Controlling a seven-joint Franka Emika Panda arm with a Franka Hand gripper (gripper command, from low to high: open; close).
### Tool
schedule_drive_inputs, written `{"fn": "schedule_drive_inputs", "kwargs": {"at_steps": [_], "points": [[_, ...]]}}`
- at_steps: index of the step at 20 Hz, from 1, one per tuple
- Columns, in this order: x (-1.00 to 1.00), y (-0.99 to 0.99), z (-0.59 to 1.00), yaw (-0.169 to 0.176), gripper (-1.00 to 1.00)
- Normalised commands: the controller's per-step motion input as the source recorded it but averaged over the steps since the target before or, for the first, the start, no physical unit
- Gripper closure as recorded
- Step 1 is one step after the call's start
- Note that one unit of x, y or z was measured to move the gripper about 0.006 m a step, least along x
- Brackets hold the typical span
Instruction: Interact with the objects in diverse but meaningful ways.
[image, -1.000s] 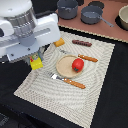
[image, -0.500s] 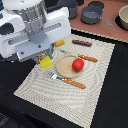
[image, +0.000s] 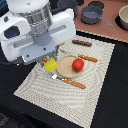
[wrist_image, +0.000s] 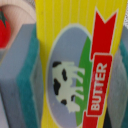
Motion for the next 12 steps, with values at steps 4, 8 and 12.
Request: {"fn": "schedule_drive_inputs", "kwargs": {"at_steps": [4, 8, 12], "points": [[0.89, -0.29, 0.06, 0.0, 1.0], [0.94, -0.3, 0.0, 0.0, 1.0], [0.95, -0.31, 0.0, 0.0, 1.0]]}}
